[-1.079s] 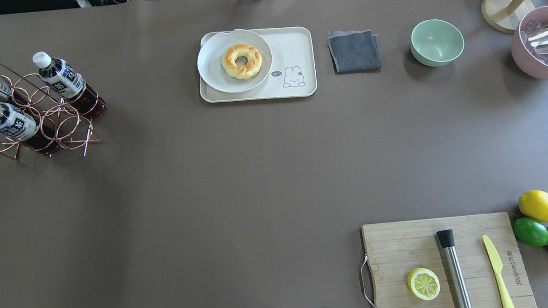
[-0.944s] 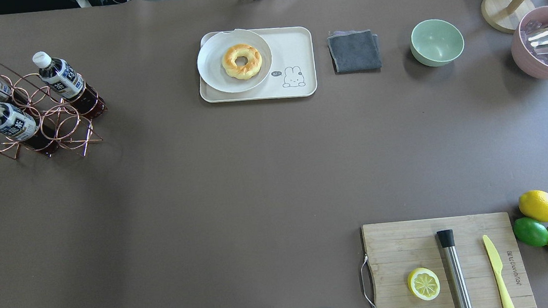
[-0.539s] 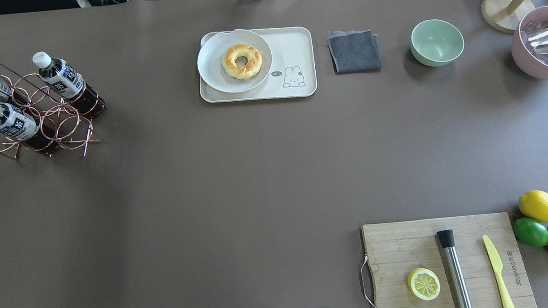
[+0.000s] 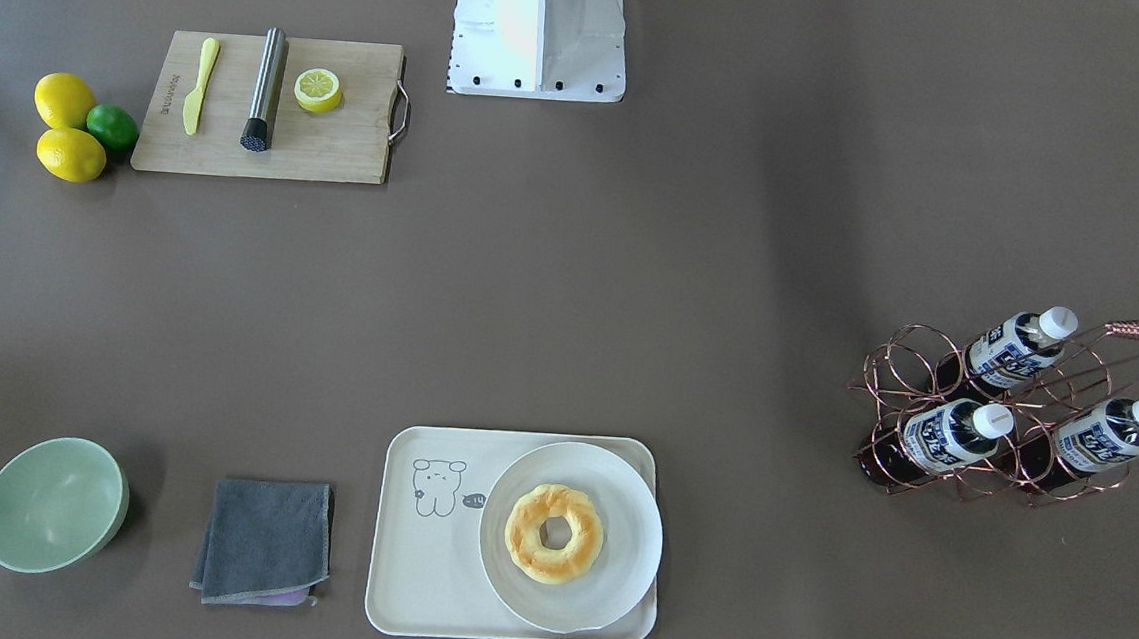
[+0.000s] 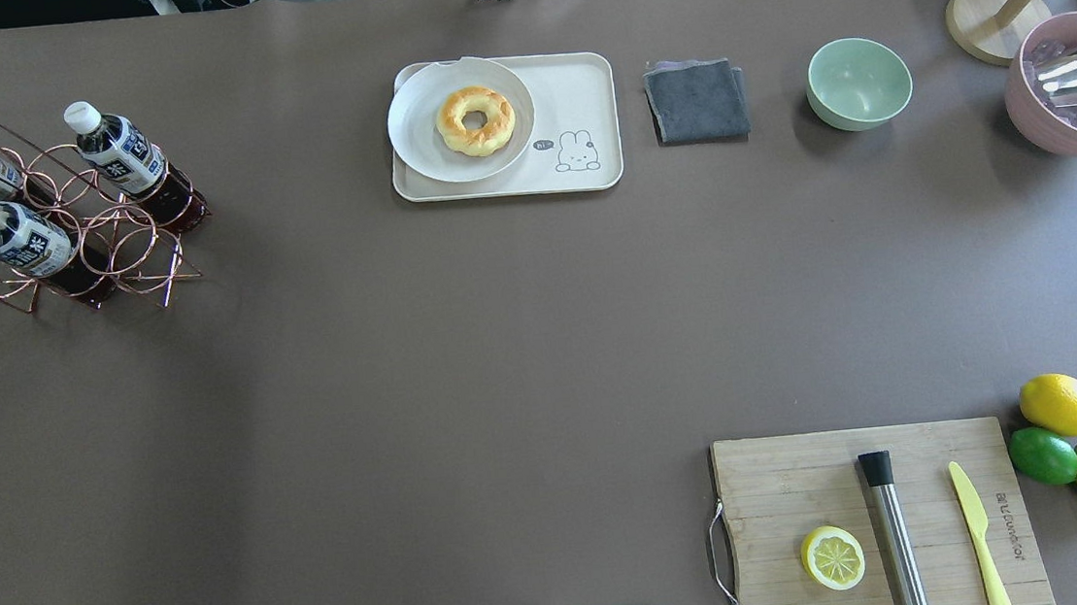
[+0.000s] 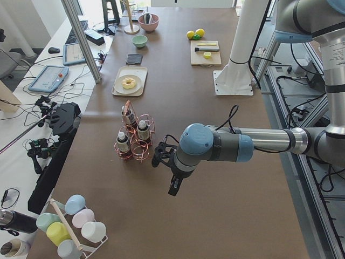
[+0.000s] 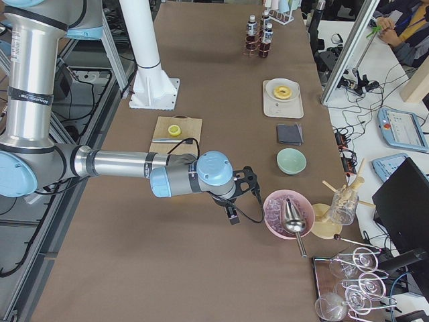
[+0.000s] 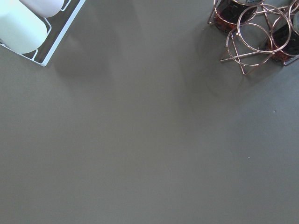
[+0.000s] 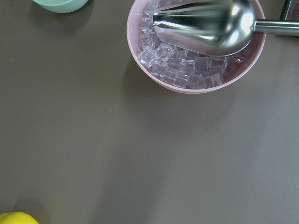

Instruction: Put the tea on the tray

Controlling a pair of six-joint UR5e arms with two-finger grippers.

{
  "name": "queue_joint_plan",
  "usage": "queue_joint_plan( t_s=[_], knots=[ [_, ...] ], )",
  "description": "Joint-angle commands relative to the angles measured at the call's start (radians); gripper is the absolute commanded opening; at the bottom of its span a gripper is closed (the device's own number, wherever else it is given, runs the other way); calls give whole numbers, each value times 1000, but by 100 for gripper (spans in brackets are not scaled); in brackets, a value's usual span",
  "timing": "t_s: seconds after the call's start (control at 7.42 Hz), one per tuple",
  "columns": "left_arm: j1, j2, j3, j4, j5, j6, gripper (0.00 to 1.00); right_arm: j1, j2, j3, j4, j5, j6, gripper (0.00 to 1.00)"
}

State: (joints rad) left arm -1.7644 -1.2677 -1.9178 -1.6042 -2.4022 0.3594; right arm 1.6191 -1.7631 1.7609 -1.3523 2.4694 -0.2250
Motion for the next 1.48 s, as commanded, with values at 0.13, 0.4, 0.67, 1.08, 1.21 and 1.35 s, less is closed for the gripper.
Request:
queue_joint_plan(
  t_s=[0.13,0.4,0.67,1.08,1.21,1.35],
  knots=[
    [2,-1,0,3,-5,-7,97,-40,10,3,5,-49,175,100],
    [2,-1,2,3,-5,-19,97,-57,10,21,4,-93,188,100],
    [2,2,2,3,-5,-23,97,-64,8,20,4,-147,191,100],
    [2,2,0,1,-6,-22,97,-65,2,14,4,-158,187,100],
    [2,4,0,0,-6,-19,97,-65,1,14,4,-153,187,100],
    [2,4,0,-2,-6,-22,97,-65,-2,14,4,-152,187,100]
  ],
)
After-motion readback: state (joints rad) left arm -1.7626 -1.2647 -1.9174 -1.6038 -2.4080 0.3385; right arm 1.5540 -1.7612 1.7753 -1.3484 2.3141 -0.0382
